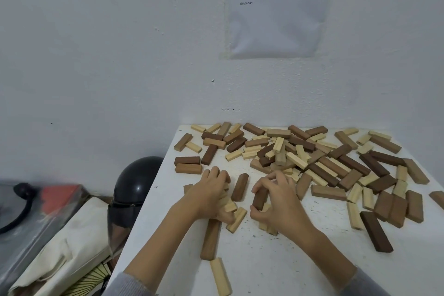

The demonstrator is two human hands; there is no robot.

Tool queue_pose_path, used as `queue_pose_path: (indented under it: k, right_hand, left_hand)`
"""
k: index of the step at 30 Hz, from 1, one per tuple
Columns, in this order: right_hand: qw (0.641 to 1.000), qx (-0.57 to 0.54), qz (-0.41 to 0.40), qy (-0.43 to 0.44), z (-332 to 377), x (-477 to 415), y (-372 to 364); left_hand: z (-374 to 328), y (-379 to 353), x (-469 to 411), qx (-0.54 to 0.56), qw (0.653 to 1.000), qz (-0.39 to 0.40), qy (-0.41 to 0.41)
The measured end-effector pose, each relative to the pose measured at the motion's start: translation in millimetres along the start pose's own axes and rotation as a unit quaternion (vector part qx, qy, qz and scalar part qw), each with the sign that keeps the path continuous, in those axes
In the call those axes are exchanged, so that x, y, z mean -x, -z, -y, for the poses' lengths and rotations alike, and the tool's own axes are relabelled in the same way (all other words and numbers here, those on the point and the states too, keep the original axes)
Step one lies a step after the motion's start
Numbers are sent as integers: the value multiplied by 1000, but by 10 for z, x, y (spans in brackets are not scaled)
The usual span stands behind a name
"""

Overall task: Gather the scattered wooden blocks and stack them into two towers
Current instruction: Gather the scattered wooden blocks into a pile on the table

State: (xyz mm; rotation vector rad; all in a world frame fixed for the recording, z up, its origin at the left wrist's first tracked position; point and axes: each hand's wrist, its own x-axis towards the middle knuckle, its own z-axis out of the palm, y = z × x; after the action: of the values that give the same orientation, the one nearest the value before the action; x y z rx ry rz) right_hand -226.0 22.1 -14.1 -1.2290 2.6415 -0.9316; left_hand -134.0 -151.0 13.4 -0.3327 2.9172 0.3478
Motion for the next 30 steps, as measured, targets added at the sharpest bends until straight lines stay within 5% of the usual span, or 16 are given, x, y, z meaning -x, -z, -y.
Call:
queue_pose_path:
  k: [6,15,23,30]
  right_hand:
    - [992,-106,-71,-8,-119,32,5]
    - [986,-155,-65,-17,-150,136,26]
    - [963,-236,-126,-26,-174,132,149]
    - [914,-346,-197,-81,-252,-266,453]
  left_hand:
    - [36,-78,56,82,996,-26,-15]
    - [23,-221,149,220,968,-108,-57]
    - [-163,-199,12,423,872,-247,-3]
    - [-672,119,-586,532,788,-307,-34]
